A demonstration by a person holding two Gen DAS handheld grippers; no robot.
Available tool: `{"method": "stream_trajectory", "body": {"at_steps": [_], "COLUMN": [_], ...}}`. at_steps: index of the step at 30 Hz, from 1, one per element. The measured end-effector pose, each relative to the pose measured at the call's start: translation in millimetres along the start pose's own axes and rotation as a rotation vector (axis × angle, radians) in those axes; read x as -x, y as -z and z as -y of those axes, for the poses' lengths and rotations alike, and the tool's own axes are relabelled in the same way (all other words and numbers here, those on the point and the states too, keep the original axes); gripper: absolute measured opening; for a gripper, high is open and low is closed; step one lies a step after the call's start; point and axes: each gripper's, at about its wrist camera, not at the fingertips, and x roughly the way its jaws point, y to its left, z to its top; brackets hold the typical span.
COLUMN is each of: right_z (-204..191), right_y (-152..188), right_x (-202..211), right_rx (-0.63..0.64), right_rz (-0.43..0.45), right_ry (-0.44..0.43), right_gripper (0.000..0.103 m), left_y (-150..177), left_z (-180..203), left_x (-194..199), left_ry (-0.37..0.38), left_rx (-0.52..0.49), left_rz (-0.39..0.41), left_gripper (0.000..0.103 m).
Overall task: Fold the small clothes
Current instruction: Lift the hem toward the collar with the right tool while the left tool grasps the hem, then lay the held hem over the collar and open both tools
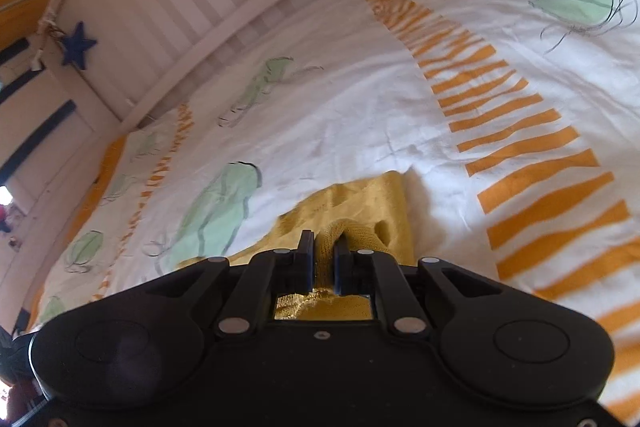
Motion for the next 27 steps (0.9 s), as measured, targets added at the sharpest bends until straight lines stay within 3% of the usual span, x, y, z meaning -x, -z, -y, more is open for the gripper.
{"method": "stream_trajectory", "body": {"at_steps": [11, 14, 17, 19, 27], "right_z": [10.2, 8.5, 4.1, -0.1, -32.6], "right_y": [-3.4, -3.0, -3.6, -5.8, -4.6], "right_x": [-49.2, -50.9, -45.9, -40.1, -16.4], "right_rx": [0.018, 0.028, 0.056, 0.083, 0.248], "right_rz": [-0.033, -0.025, -0.012, 0.016, 0.053], "right_ry": [0.071, 0.08, 0.091, 0.115, 0.139], "right_gripper": [0.017, 0.021, 0.036, 0.061, 0.064], "left_y": [-7.7, -11.7, -19.3, -23.8, 0.3], "left_z": [-8.5, -13.3, -16.0, -14.3, 14.5], "left_x": [-52.1, -53.9, -45.3, -35.5, -0.3], "left_ry": [-0.073, -0.09, -0.117, -0.129, -0.113], "left_rx": [-0.009, 0.014, 0.004, -0.025, -0.257], "left_rz": [-0.013, 0.011, 0.044, 0.058, 0.049], "left_gripper": [0.013, 0.029, 0.032, 0.037, 0.043]}}
